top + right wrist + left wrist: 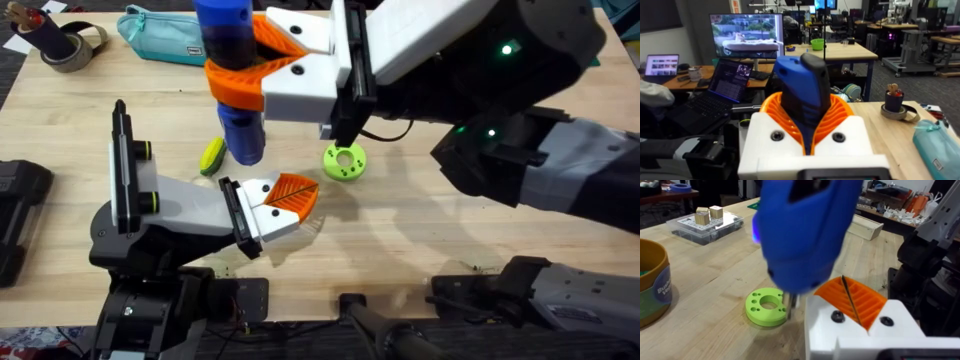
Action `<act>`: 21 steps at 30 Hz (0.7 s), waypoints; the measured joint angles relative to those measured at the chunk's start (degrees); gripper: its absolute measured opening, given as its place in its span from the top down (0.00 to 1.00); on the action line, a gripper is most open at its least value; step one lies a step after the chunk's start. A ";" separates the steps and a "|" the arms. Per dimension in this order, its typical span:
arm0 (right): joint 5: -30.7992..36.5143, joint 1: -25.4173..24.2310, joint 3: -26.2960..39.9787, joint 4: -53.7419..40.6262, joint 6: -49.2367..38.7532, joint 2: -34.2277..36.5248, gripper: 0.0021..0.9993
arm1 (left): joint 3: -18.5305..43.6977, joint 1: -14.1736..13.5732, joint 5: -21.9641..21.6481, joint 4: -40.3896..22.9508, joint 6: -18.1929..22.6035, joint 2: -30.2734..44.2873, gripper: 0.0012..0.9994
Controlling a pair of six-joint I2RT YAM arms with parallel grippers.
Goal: Pick up the gripper from the table and insert it into the empty holder that is missing its gripper. Then pick up a screw, insert it into the mounting hole, and use the screwdriver to tighten it. Finally, clean up the table by picking up the vegetable and placing it into the bucket.
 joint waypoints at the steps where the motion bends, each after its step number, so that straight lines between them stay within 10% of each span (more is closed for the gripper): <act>1: -0.04 0.00 -0.03 -0.47 -0.01 0.10 0.96 | 0.01 0.00 -0.02 -0.06 -0.01 0.00 0.98; 11: -3.00 -1.25 0.57 -1.88 2.55 1.58 0.96 | 0.01 0.00 -0.04 -0.09 -0.01 0.00 0.98; 21: -16.49 -5.75 18.36 -12.58 3.73 1.64 0.96 | 0.01 0.00 -0.09 -0.06 -0.01 0.01 0.98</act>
